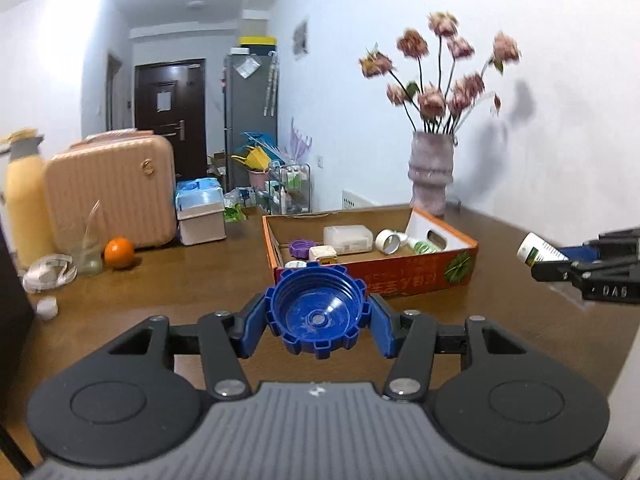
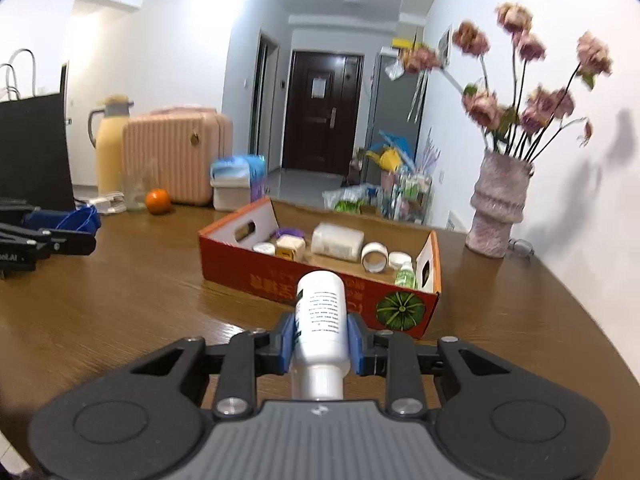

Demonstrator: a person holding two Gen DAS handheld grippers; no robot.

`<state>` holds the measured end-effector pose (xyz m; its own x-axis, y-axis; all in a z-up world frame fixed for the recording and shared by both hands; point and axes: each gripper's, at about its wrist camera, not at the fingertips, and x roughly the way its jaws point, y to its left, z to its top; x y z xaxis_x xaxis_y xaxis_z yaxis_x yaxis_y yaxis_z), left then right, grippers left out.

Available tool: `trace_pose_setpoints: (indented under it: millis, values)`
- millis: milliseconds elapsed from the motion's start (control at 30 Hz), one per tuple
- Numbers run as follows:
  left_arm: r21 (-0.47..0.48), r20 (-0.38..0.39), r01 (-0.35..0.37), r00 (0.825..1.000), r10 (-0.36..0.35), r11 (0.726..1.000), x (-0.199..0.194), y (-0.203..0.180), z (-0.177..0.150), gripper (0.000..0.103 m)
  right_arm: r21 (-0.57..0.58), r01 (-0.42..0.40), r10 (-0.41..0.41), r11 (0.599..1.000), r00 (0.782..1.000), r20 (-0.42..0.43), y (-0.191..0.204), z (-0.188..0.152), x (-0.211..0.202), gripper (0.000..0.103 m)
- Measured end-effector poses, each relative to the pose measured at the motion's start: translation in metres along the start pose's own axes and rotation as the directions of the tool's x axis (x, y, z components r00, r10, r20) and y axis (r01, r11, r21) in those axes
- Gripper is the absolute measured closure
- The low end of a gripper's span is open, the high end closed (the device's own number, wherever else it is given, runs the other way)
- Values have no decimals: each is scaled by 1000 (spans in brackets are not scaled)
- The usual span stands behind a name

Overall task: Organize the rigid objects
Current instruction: 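Lift the cap and lotion bottle with both tools toward the box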

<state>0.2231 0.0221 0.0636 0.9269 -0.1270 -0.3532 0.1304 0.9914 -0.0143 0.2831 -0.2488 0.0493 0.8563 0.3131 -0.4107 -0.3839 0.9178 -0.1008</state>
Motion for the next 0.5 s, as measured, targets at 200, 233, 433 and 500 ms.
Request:
trace_pose_setpoints:
  millis: [200,233,433,500]
  values:
    - [-42,0,9,1000,-9,999,-35,-8,-20,48,-15,16,-15,1000,996,84,21,-12,-54,76]
    - [-45,3,5,1000,-5,999,-42,-9,-24,48,-15,16,-15,1000,996,84,21,-12,-54,76]
    - [-29,74,-38,996,40,999,-82,-25,-32,48,34,44,-48,998,989,142,39,-34,-90,76]
    - [-14,106,-57,993,58,998,-94,-30,-34,48,26,65,-68,998,986,150,46,-41,-96,76]
